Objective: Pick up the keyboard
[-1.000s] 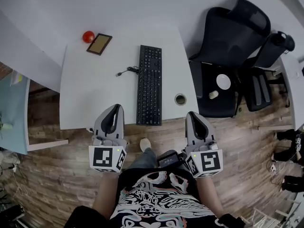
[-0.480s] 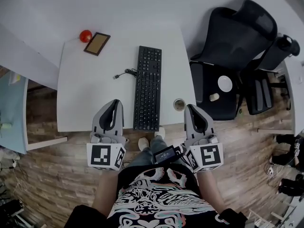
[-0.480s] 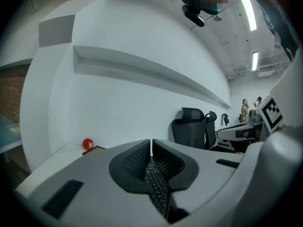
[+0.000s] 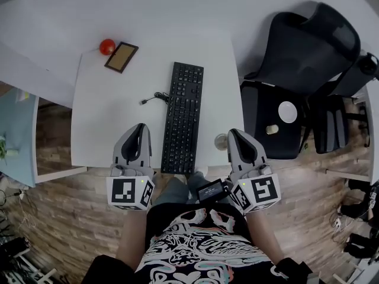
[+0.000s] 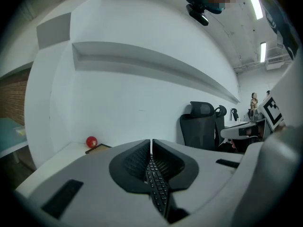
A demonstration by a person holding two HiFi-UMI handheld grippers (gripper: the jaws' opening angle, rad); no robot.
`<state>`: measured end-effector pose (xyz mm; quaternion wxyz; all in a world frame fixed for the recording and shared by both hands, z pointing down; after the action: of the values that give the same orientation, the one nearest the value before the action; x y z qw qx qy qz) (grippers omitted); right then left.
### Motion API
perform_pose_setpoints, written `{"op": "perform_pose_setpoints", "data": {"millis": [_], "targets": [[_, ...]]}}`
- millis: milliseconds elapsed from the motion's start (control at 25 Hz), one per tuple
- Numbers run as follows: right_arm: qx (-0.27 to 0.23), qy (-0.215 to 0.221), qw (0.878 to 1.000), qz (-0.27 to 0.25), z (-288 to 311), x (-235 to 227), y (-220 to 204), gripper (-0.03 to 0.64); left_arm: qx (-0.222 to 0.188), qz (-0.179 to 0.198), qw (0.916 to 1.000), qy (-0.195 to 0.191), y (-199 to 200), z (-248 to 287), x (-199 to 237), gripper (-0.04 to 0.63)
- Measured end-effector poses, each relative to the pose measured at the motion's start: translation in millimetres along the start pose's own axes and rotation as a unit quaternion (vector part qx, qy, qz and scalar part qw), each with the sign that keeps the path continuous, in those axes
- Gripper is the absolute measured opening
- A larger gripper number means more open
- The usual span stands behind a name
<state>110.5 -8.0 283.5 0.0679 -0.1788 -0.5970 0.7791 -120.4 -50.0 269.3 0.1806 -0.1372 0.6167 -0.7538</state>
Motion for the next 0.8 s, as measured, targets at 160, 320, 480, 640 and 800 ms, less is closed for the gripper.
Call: {"op": "perform_pose_setpoints", "data": {"millis": [160, 320, 480, 640, 800], "targets": [[0.038, 0.027, 0.999, 0.007, 13, -2, -17, 0.032, 0.014, -0.004, 0.9999, -0.007, -7, 11, -3, 0.025], [0.047, 0.040, 0.997, 0.054, 24, -9, -27, 0.031, 0.031, -0.008, 0.9995, -0.006, -17, 19, -1, 0.025], [0.057, 0.052, 0.992, 0.101, 39, -15, -36, 0.031, 0.050, -0.008, 0.9986, -0.014, -29, 33, 7, 0.025], [0.090, 0.049, 0.990, 0.097, 56, -20, -54, 0.031, 0.067, -0.012, 0.9976, -0.017, -42, 52, 16, 0.025], [0.129, 0.043, 0.987, 0.090, 68, -22, -74, 0.031, 0.085, -0.015, 0.9958, -0.031, -55, 65, 16, 0.025]]}}
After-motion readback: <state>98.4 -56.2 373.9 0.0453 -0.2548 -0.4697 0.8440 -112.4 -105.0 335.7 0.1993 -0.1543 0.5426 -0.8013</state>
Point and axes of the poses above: the fingertips, and each gripper's own axes: z forward along the fingers, x to its left, y out of its top, the point moved 3 cm from there along -z, backward along the fingers, and after that the axes turned 2 degrees about z, right-handed, at the moved point
